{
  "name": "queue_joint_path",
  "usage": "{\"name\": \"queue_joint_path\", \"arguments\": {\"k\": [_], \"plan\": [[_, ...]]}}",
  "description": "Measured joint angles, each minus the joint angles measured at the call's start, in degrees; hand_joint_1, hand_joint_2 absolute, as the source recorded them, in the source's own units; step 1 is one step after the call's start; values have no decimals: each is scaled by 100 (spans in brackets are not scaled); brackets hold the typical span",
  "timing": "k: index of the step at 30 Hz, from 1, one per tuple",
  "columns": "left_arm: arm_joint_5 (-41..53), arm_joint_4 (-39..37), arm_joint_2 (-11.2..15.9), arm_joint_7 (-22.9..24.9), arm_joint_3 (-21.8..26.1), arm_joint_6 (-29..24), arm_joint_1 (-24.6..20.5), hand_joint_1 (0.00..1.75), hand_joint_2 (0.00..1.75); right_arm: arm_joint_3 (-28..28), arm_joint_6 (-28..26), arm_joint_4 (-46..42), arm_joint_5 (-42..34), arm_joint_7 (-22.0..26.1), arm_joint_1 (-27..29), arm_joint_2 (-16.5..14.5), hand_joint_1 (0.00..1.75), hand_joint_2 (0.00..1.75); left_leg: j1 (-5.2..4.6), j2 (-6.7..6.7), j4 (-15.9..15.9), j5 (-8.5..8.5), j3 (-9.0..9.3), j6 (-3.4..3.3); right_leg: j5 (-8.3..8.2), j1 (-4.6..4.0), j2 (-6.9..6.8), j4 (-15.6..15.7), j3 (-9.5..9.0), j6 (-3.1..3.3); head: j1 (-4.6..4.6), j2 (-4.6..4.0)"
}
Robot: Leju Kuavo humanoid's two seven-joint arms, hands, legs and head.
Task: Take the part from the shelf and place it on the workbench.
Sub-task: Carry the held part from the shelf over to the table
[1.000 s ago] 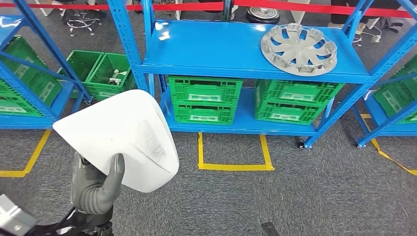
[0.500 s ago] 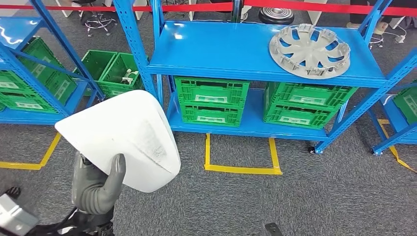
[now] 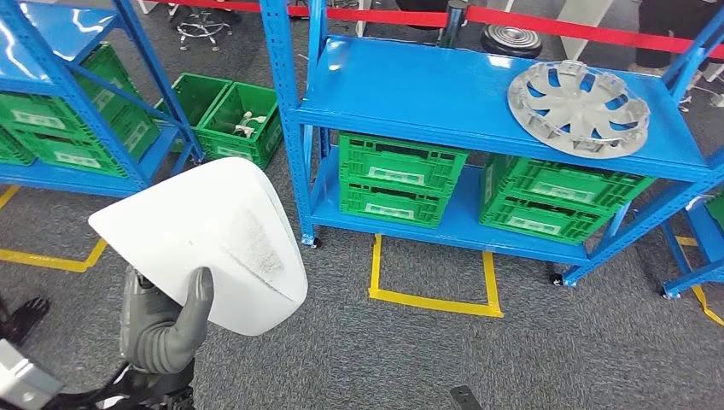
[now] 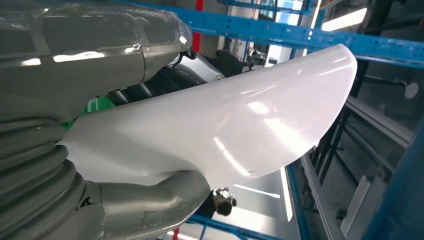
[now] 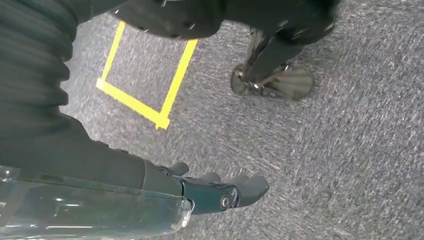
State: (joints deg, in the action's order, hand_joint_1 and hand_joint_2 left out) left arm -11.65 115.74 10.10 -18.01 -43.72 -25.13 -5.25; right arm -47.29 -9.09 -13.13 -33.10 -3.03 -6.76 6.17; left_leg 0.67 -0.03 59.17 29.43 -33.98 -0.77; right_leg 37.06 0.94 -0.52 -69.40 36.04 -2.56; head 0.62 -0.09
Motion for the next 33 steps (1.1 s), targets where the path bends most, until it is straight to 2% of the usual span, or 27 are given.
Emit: {"name": "queue_joint_path", "arguments": {"k": [1,2,3,4,6,8,10,12,14,16,17,18,19,20,22,23,24,25,26,27,29,31,32,33], "plan": [[0,-1,-1,0,-1,-1,2,175,175,-4,0,1,1,0,8,1,0,175,-10,-57,1,-1,1,-9,95,-2,15,-316,148,6,31,0],[0,-1,-1,0,-1,-2,3,175,175,-6,0,1,1,-1,14,0,0,175,-19,-118,2,-2,6,-13,74,-4,25,-445,219,21,56,0],[0,-1,-1,0,-1,-2,4,175,175,-8,0,1,1,-1,16,0,0,175,-28,-180,2,-2,14,-15,-66,-6,41,-342,188,46,76,0],[0,-1,-1,0,-1,-3,3,175,175,-10,0,0,1,-1,14,0,0,175,-34,-241,3,-2,24,-14,-286,-10,82,-45,69,81,94,0],[0,-1,-2,0,-1,-3,1,175,175,-14,0,-1,1,-1,10,12,0,175,-39,-352,8,-3,21,-4,-653,-13,285,683,-227,165,119,0],[-1,-1,-3,0,-1,-4,1,175,175,-21,-1,-1,2,-1,9,25,0,175,-25,-453,15,-23,-28,40,-729,-23,420,1071,-381,210,136,0],[-2,-1,-3,0,0,-5,3,175,175,-29,-1,-3,2,-1,9,21,0,175,-9,-539,5,-49,-68,108,-720,-25,346,1166,-423,223,162,0],[-2,0,1,-2,3,-5,1,175,175,-36,-1,-8,3,-1,3,12,0,175,-26,-323,109,50,-125,178,-756,-2,235,1231,-459,263,141,0],[-2,-1,5,-2,4,-6,-2,175,175,-39,-2,-11,3,-1,-6,8,0,175,-25,-24,613,360,-365,242,-777,10,121,1277,-485,299,50,0],[-2,-2,10,-1,4,-7,0,175,175,-40,-2,-11,3,-1,2,8,0,175,10,23,1271,630,-698,290,-771,10,-1,1280,-490,304,-34,0],[-2,-5,13,0,4,-7,2,175,175,-42,-2,-11,3,-1,6,5,0,175,24,26,1412,630,-775,308,-765,12,-62,1278,-493,299,-59,0],[-2,-9,15,0,4,-7,3,175,175,-43,-1,-12,3,-1,5,2,0,175,35,40,1348,526,-744,322,-756,16,-119,1276,-502,286,-79,0],[-2,-13,17,0,4,-7,3,175,175,-44,-1,-13,3,-1,1,-5,0,175,44,79,1089,343,-606,331,-742,22,-168,1272,-517,267,-97,0],[-2,-15,18,0,4,-7,3,175,175,-44,-1,-14,3,-1,-4,-10,0,175,46,181,726,153,-409,335,-724,25,-209,1263,-536,239,-115,0],[-2,-15,17,-1,4,-7,-2,175,175,-44,-1,-14,3,-1,-11,-10,0,175,7,418,152,-32,-99,298,-675,3,-277,1229,-562,163,-167,0],[-2,-15,16,-1,5,-8,-2,175,175,-44,-2,-14,3,-1,-11,-8,0,175,-13,480,33,-34,-45,258,-657,-12,-320,1219,-572,132,-173,0],[-2,-14,15,-2,6,-9,-2,175,175,-44,-2,-14,3,-1,-9,-5,0,175,-32,460,9,-17,-45,213,-646,-24,-374,1219,-584,107,-170,0],[-2,-14,15,-2,7,-9,0,175,175,-44,-2,-14,3,-1,-8,-6,0,175,-28,388,11,-25,-59,162,-637,-24,-433,1230,-601,88,-149,0],[-2,-13,14,-3,8,-10,0,175,175,-45,-2,-15,3,-1,-10,-8,0,175,-22,314,6,-36,-66,127,-598,-11,-423,1217,-613,63,-128,0],[-2,-12,12,-3,8,-10,-1,175,175,-45,-2,-15,3,-1,-12,-10,0,175,-16,243,-1,-50,-67,92,-510,1,-350,1132,-594,41,-107,0],[-2,-11,7,-3,7,-8,-4,175,175,-46,-2,-16,3,-1,-9,-10,0,175,-8,97,-8,-69,-67,33,-172,12,-109,598,-382,17,-35,0],[-2,-14,4,-2,5,-7,-2,175,175,-47,-2,-16,4,-1,9,-7,0,175,-27,-60,-7,-76,-69,-2,144,0,5,-163,-33,32,41,0],[-2,-16,5,-1,5,-5,-1,175,175,-48,-2,-15,4,-1,17,-7,0,175,-40,-144,-7,-78,-66,-14,171,-6,23,-375,80,49,69,0],[-2,-16,5,-1,5,-4,0,175,175,-48,-2,-15,5,0,20,-7,0,175,-53,-227,-6,-80,-58,-19,69,-12,40,-361,97,78,93,0]]}}
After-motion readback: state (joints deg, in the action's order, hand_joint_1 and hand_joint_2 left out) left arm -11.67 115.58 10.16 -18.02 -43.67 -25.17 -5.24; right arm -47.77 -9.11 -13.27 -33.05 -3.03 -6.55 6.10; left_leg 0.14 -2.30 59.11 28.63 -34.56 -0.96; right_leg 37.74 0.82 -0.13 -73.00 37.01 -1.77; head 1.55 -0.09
